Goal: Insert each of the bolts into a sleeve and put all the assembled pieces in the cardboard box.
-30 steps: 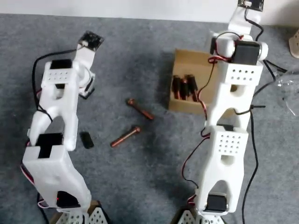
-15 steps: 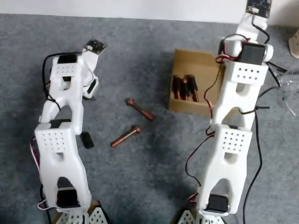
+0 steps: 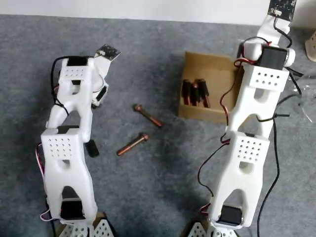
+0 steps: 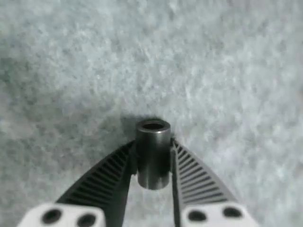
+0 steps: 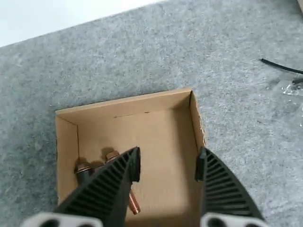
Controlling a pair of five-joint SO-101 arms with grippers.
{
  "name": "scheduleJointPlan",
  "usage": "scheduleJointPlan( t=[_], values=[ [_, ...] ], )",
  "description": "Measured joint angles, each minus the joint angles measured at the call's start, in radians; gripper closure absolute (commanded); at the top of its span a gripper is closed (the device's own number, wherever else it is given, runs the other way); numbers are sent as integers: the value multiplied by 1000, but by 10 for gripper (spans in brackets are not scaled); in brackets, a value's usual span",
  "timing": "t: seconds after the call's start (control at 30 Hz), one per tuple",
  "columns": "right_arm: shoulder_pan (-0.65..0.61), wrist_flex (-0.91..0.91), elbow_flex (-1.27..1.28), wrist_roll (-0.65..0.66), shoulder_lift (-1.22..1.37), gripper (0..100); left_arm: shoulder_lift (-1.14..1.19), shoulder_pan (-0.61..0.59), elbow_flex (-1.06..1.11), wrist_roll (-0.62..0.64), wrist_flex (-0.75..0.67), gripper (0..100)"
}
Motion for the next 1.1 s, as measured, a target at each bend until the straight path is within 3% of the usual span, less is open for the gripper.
scheduleJointPlan(
  t=[0.17,0.4,0.57,0.83,0.97,1.1],
  values=[
    [26,0,0,0,0,821,-121,110,5,-87,115,993],
    [87,0,0,0,0,821,-358,434,5,-110,287,993],
    [126,0,0,0,0,821,-384,606,14,-110,298,993],
    [184,0,0,0,0,821,-385,864,256,-110,232,976],
    [201,0,0,0,0,821,-384,911,330,-110,204,817],
    [203,0,0,0,0,821,-385,921,334,-110,203,832]
  ],
)
